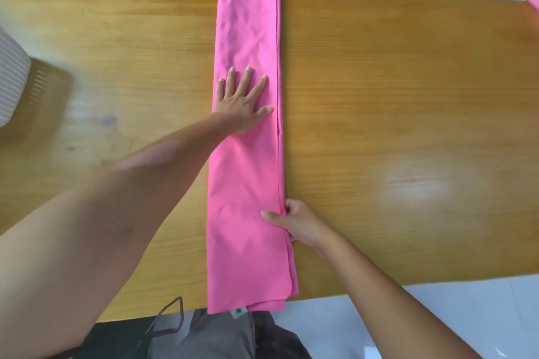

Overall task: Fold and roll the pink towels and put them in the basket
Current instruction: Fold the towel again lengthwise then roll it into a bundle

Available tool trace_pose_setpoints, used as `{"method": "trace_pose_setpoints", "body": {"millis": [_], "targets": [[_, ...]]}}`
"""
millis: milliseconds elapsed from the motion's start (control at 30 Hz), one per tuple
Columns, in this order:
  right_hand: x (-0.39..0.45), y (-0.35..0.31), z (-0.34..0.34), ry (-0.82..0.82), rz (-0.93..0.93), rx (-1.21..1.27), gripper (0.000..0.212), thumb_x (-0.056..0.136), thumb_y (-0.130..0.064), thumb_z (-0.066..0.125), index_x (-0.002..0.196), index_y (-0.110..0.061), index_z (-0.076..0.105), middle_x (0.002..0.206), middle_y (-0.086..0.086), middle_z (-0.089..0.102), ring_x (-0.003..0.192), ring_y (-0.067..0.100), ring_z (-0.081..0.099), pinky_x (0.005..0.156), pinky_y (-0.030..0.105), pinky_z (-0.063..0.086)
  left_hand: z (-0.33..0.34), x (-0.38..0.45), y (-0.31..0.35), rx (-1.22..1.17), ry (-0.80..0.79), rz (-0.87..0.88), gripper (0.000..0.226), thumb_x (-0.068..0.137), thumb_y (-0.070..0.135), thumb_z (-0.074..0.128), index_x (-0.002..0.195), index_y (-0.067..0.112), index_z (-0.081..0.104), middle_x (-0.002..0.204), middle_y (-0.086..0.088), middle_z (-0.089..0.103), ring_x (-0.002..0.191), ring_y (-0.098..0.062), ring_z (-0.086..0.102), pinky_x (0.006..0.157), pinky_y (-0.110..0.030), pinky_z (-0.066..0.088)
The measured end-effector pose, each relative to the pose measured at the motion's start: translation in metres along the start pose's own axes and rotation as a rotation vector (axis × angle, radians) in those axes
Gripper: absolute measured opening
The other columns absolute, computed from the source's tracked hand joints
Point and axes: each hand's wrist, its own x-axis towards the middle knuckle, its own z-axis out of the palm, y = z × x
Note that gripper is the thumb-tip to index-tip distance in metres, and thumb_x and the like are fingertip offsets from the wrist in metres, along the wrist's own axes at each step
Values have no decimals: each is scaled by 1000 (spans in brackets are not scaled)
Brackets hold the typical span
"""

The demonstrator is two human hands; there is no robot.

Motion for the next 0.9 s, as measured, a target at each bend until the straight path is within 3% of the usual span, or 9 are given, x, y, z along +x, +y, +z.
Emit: {"method": "trace_pose_setpoints", "body": {"millis": [100,200,333,433,533,600,733,833,900], "targets": [[-12,8,0,-36,49,-4,42,82,-40,81,114,-17,66,108,6,75,90,15,70,76,34,52,11,-34,9,-31,42,-14,78,96,75,16,161,37,-7,168,-1,-20,152,-34,-23,120,-51,-14],[-25,17,3,-89,46,-9,40,81,-33,83,115,-18,67,102,-5,76,82,8,71,67,23,53,33,-82,23,-78,70,-76,75,99,69,20,161,36,-6,168,-4,-19,152,-37,-20,120,-53,-12],[-34,41,13,-144,67,-169,21,92,-26,71,108,-13,67,102,1,74,86,17,70,68,26,55,55,-121,27,-99,75,-112,75,99,67,20,160,35,-9,167,-4,-21,153,-34,-21,123,-54,-9],[-40,62,21,-131,75,58,12,96,-21,65,105,-14,69,106,6,74,91,17,71,81,31,59,53,-117,23,-94,31,-91,75,98,70,15,158,38,-17,165,-2,-28,151,-31,-25,123,-55,-10],[-47,81,26,-121,104,378,30,95,-23,67,119,-6,65,116,12,73,110,27,68,101,45,52,52,-122,21,-101,14,-78,78,98,71,19,159,37,-15,166,-2,-25,151,-32,-25,123,-55,-9],[-53,88,29,-172,95,510,38,93,-24,70,125,-4,62,119,11,72,115,27,67,104,47,50,58,-140,23,-144,51,-97,78,98,71,23,160,36,-10,167,-2,-22,152,-34,-22,122,-55,-8],[-64,96,42,-198,68,524,38,92,-8,69,128,-10,57,122,10,71,114,26,67,99,47,54,91,-211,29,-210,82,-165,78,99,69,25,159,37,-12,166,0,-27,153,-36,-19,121,-55,-4],[-71,101,54,-206,75,396,37,95,-4,62,130,-11,51,122,14,69,104,28,68,76,33,57,116,-261,29,-219,149,-173,76,99,69,22,159,38,-13,167,-2,-24,154,-34,-15,123,-54,0],[-77,106,58,-267,90,397,34,98,-6,59,130,-9,50,118,17,71,105,31,69,71,29,53,125,-285,30,-265,165,-202,75,100,69,20,159,38,-14,168,-5,-19,155,-31,-13,124,-53,0]]}}
